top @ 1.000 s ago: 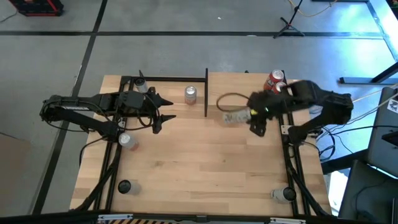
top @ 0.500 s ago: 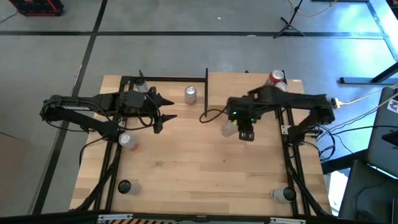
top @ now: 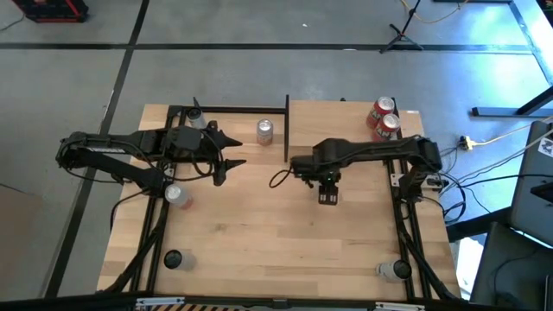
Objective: Place canned beverage on shelf
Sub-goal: Put the right white yellow soda can on the shelf
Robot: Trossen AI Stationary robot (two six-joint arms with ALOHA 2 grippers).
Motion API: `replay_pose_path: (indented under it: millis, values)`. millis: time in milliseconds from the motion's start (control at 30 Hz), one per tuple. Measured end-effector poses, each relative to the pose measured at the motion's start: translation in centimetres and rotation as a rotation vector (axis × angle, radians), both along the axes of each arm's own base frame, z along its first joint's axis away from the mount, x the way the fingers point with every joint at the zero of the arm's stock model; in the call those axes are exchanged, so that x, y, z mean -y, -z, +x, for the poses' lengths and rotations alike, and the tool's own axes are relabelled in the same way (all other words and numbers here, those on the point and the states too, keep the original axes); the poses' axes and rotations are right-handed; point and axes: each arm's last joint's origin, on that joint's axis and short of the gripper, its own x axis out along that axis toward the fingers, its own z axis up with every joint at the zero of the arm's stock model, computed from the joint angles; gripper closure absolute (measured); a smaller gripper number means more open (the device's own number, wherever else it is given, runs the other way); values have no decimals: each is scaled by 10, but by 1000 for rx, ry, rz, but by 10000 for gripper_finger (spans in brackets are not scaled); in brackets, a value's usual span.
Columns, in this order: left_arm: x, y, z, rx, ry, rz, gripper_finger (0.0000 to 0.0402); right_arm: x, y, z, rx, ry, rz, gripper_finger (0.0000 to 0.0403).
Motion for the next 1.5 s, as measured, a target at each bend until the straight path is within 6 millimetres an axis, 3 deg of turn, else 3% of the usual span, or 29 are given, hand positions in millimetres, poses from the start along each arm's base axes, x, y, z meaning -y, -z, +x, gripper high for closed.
replay_pose_path:
  millis: [167,367,433,600,700,800,967,1100,1300,1500]
  values:
    - [0,0,0,-1,1,3,145,-1,19,15,-13,4,33,181]
    - [0,0,0,-1,1,4,145,-2,24,18,-14,6,36,181]
    - [0,0,0,-2,1,4,145,-2,24,19,-9,7,38,156]
    - [0,0,0,-2,1,4,145,-2,18,22,9,8,59,42]
    - [0,0,0,-7,6,14,145,-2,2,22,46,7,64,15]
    - [0,1,0,-14,18,21,145,-2,-18,12,115,4,65,33]
    - [1,1,0,-15,36,15,145,-8,-56,-20,277,-21,-23,62]
    - [1,1,0,-15,34,16,145,-17,-70,-49,447,26,-68,70]
    - [1,2,-1,-26,30,18,145,-33,-47,-86,653,141,-70,71]
    - [1,2,-1,-32,30,18,145,-39,-19,-90,718,199,-31,71]
